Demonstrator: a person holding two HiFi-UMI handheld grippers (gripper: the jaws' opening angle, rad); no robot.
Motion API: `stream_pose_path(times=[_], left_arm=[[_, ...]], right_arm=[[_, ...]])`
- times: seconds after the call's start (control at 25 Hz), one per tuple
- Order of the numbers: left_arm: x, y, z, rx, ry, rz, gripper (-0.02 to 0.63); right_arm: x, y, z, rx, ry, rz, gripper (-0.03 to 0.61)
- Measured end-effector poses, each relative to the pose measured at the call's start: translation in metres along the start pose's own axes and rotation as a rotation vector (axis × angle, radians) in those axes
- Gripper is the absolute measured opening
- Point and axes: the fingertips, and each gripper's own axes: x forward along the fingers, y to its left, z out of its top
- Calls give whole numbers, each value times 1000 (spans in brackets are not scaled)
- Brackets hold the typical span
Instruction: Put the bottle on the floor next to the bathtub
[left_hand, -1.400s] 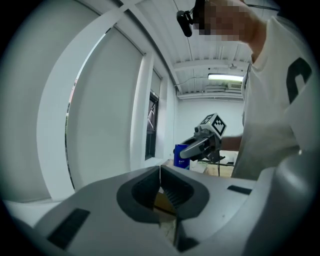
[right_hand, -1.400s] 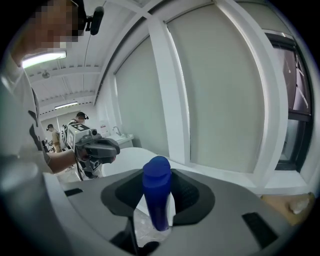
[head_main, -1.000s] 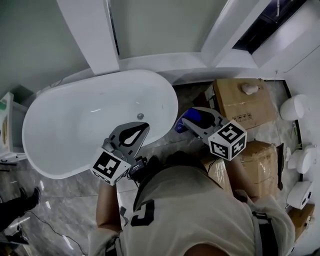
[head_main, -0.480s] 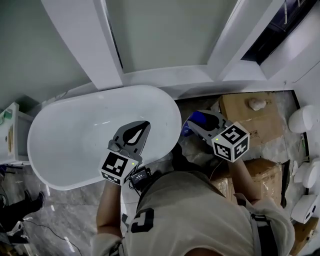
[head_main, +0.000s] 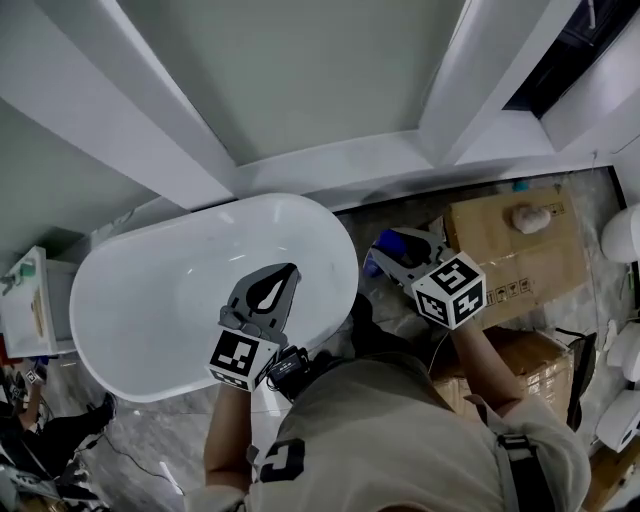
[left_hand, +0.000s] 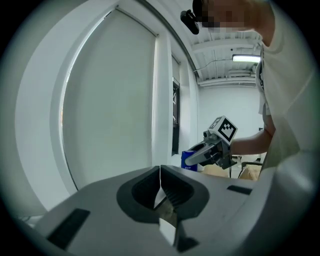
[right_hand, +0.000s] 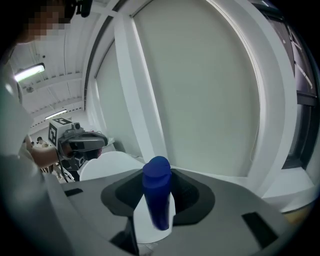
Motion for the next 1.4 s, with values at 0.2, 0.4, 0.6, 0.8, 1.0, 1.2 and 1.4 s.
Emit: stream_pose_path(times=[0.2, 0.4, 0.6, 0.8, 1.0, 1.2, 1.4], left_arm=[[48, 24, -22, -58, 65, 40, 58], [83, 57, -48, -75, 98, 92, 58], [101, 86, -96, -168, 95, 132, 58], [113, 99, -161, -223, 126, 119, 58], [147, 105, -206, -464, 27, 66, 58], [203, 96, -276, -444, 59, 4, 58], [232, 94, -345, -424, 135, -25, 58]], right_arm=[[38, -62, -19, 13, 36, -28, 161], [84, -111, -42, 11, 91, -50, 161], [127, -148, -76, 32, 148, -107, 161], [172, -172, -133, 77, 186, -176, 161], [226, -190, -189, 46, 224, -172, 161], [257, -218, -257, 20, 269, -216, 161], [290, -245, -331, 17, 315, -243, 161]])
